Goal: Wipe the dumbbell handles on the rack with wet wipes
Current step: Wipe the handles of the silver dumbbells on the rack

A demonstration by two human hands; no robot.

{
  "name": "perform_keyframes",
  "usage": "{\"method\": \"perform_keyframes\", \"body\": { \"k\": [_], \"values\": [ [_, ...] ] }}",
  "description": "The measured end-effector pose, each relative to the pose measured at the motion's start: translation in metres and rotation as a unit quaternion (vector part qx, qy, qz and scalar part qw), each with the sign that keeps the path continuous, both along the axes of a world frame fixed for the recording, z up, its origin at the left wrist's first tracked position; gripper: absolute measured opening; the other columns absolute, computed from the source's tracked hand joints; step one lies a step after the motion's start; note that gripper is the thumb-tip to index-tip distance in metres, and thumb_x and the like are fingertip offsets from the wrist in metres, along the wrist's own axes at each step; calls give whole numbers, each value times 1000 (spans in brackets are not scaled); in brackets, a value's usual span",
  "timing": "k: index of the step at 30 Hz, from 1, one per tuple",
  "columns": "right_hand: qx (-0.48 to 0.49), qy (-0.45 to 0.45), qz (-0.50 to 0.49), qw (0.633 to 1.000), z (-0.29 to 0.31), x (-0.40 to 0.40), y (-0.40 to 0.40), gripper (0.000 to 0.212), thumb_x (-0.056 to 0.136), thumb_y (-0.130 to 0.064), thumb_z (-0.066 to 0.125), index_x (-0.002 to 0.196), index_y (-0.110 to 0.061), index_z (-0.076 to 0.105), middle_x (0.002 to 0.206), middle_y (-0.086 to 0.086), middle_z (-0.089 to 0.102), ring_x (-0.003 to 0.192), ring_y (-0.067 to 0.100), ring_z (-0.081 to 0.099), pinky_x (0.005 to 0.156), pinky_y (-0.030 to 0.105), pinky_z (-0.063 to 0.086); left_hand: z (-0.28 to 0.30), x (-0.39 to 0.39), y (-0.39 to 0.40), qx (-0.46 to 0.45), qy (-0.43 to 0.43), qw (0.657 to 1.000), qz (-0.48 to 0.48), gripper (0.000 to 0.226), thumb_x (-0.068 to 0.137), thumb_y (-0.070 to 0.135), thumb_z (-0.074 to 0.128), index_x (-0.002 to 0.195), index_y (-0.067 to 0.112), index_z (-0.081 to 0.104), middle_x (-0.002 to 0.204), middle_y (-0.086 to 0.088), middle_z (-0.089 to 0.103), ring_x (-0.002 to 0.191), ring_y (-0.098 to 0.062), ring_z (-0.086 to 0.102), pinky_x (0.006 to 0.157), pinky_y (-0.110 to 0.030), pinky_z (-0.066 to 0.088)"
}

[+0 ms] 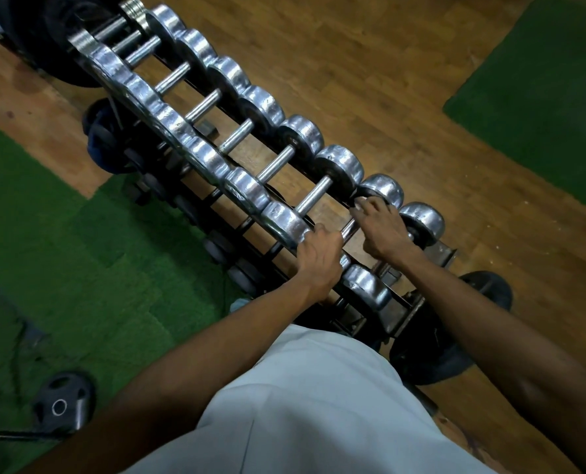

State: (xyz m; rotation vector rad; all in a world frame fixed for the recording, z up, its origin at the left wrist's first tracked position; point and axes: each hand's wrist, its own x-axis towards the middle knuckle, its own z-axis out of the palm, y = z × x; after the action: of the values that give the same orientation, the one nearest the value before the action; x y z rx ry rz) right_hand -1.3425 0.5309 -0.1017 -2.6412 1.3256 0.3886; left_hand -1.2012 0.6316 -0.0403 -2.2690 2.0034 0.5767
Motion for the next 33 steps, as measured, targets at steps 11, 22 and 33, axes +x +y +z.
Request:
{"method": "perform_keyframes", "body": {
  "k": [11, 22, 33],
  "values": [
    [93, -165, 22, 982, -10, 10, 43, 47, 84, -18, 71, 130, -17, 67, 143, -3, 58, 132, 26, 44, 105, 42, 44, -3, 3, 1, 4, 7, 1000, -4, 34, 90, 16, 76, 122, 11, 65, 123, -15, 57, 109, -34, 62, 78, -39, 55],
    [54, -149, -196, 968, -19, 15, 47, 107, 79, -11, 83, 162, -1, 15, 171, 16, 6, 159, 32, 5, 127, 42, 24, -7, 6, 5, -13, 3, 1000, -9, 23, 88, 17, 79, 106, 11, 66, 115, -14, 60, 100, -33, 66, 71, -41, 56],
    [110, -362, -505, 776, 10, 48, 47, 20, 79, -12, 68, 62, -1, 69, 62, 10, 65, 61, 24, 63, 54, 26, 40, -4, 7, 5, -12, -4, 999, -31, 22, 90, 9, 71, 111, 11, 65, 117, -14, 58, 103, -33, 63, 69, -38, 48]
  ]
}}
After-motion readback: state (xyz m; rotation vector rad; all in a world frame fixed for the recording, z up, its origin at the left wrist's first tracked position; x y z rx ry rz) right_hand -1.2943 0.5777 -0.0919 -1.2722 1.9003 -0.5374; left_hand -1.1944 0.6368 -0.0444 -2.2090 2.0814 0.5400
